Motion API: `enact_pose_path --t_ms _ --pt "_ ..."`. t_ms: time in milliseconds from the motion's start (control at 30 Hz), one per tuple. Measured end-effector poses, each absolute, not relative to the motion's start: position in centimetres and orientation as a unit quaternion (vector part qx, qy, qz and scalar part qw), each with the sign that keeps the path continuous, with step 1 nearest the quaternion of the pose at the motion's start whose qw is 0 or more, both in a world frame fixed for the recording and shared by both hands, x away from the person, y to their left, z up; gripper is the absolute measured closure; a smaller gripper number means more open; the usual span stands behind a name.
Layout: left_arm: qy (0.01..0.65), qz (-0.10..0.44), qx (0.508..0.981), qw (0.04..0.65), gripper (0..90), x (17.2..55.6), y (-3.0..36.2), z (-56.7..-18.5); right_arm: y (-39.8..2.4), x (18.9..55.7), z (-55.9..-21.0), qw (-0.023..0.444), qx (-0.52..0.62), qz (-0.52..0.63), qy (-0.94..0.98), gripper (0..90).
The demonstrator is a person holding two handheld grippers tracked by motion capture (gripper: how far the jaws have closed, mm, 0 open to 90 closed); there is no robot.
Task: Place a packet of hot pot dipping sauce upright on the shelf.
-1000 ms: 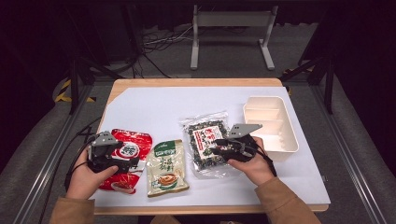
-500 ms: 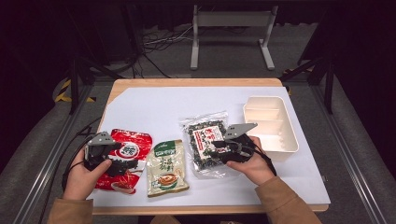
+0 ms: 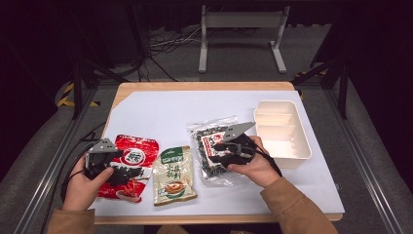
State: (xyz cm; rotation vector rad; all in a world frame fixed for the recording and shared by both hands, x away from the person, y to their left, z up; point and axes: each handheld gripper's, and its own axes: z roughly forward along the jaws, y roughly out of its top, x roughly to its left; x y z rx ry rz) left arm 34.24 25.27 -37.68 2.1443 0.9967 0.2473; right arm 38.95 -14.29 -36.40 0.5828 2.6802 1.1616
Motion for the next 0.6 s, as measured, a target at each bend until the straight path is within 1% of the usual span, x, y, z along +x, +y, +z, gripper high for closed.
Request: enact_pose_path --t_ms 367,600 --pt "0.389 0.093 0.834 0.381 5.3 34.2 25.5 -37.5 -12.1 40.6 -35.7 0.074 0.191 0.364 0.909 53.3" --pt "0.387 0.094 0.835 0.379 5.2 34.2 25.7 -37.5 -10.2 42.0 -35.3 0.070 0.180 0.353 0.916 49.8"
